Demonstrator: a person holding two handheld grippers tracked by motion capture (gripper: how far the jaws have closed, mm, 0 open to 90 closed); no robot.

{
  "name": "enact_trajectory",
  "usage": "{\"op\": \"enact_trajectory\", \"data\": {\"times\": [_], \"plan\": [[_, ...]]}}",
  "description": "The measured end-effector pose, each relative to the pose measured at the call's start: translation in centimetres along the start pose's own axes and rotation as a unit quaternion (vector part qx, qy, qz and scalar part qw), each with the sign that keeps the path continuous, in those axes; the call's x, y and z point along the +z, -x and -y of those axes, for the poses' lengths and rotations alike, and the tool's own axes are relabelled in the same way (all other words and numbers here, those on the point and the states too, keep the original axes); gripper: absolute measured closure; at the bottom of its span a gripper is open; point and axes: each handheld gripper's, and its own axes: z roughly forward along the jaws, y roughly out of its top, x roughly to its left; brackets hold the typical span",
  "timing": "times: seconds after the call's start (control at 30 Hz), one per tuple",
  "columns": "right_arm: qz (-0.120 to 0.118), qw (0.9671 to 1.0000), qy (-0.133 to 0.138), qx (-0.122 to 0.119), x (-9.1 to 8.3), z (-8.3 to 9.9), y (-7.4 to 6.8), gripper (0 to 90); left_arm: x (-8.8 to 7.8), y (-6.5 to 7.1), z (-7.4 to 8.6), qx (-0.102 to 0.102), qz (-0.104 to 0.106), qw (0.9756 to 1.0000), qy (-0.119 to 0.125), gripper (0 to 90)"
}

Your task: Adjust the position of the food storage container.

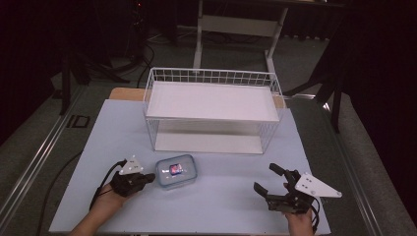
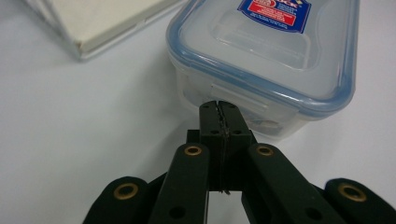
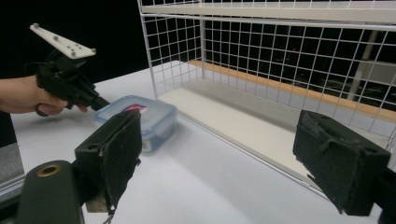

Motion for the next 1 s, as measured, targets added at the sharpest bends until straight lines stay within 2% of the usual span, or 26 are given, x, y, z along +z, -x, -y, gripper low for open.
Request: {"op": "enact_trajectory", "data": {"times": [0.2, 0.37, 0.43, 0.57, 0.67, 0.73, 0.8, 1.0], "plan": [[-0.002, 1.0000, -0.001, 0.000, 0.0, 0.0, 0.0, 15.6, 1.6, 0.2, -1.3, -0.004, 0.005, 1.0000, 0.005, 90.0], [-0.002, 1.0000, -0.003, -0.001, 0.1, 0.1, 0.0, 15.6, 2.9, 0.8, -2.2, 0.001, 0.007, 0.9999, 0.010, 90.0], [-0.003, 1.0000, -0.003, -0.001, 0.1, 0.1, -0.1, 15.6, 3.3, 0.9, -2.4, 0.005, -0.001, 0.9999, 0.010, 90.0], [-0.006, 1.0000, -0.007, -0.002, 0.1, 0.2, -0.1, 15.6, 3.9, 0.8, -2.8, -0.001, -0.007, 0.9999, 0.011, 90.0], [-0.007, 0.9999, -0.008, -0.004, 0.1, 0.2, -0.1, 15.6, 3.5, 0.8, -2.9, -0.003, -0.011, 0.9998, 0.015, 90.0], [-0.007, 0.9999, -0.007, -0.003, 0.1, 0.2, -0.1, 15.6, 2.9, 0.9, -2.9, -0.012, -0.009, 0.9995, 0.026, 90.0], [-0.007, 0.9999, -0.008, -0.002, 0.2, 0.3, 0.0, 15.6, 2.5, 1.0, -3.0, -0.006, -0.013, 0.9996, 0.026, 90.0], [-0.006, 0.9999, -0.010, -0.005, 0.3, 0.2, -0.2, 15.6, 2.9, 1.1, -3.6, -0.004, -0.012, 0.9997, 0.022, 90.0]]}}
